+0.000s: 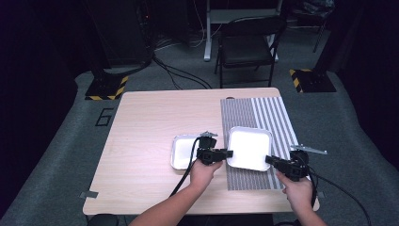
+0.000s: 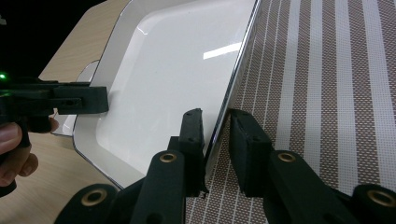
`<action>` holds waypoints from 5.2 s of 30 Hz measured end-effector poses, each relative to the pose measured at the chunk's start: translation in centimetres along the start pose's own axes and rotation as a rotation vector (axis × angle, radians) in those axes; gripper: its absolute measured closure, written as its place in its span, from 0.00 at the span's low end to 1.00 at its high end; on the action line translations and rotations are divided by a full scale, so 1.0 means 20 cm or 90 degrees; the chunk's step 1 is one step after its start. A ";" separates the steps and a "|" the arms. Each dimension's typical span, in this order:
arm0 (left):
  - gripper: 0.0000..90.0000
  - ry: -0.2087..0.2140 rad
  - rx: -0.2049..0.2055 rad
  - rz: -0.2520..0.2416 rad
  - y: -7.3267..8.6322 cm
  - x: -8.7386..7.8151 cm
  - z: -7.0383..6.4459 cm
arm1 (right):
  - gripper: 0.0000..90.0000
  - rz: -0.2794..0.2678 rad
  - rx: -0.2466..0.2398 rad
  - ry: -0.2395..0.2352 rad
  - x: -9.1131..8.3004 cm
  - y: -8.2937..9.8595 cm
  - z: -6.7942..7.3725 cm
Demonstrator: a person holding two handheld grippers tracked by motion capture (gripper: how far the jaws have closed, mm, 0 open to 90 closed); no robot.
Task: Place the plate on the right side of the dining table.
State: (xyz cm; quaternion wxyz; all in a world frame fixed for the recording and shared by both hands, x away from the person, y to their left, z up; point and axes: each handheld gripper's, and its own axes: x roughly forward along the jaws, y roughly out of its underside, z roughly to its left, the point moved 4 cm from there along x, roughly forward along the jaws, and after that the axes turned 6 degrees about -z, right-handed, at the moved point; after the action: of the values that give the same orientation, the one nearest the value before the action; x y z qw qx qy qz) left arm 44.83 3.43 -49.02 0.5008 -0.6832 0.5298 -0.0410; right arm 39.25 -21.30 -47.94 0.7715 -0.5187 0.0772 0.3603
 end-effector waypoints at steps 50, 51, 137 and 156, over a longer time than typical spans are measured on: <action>0.79 -0.001 -0.011 0.002 0.01 0.19 0.02 | 0.85 0.021 0.003 0.038 0.06 -0.01 -0.17; 0.79 -0.001 -0.010 0.003 0.01 0.19 0.02 | 0.85 0.021 0.007 0.039 0.06 -0.01 -0.17; 0.78 -0.037 -0.060 0.002 0.00 0.50 0.13 | 0.90 0.062 0.005 0.107 0.33 -0.13 -0.45; 0.76 -0.020 -0.045 0.013 0.00 0.49 0.10 | 0.84 0.056 0.011 0.131 0.34 -0.14 -0.47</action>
State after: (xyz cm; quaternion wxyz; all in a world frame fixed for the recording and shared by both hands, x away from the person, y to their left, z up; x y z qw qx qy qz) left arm 50.25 -2.86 -54.76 0.4849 -0.6956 0.5301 -0.0068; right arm 48.35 -26.73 -53.37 0.7474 -0.5425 0.1813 0.3379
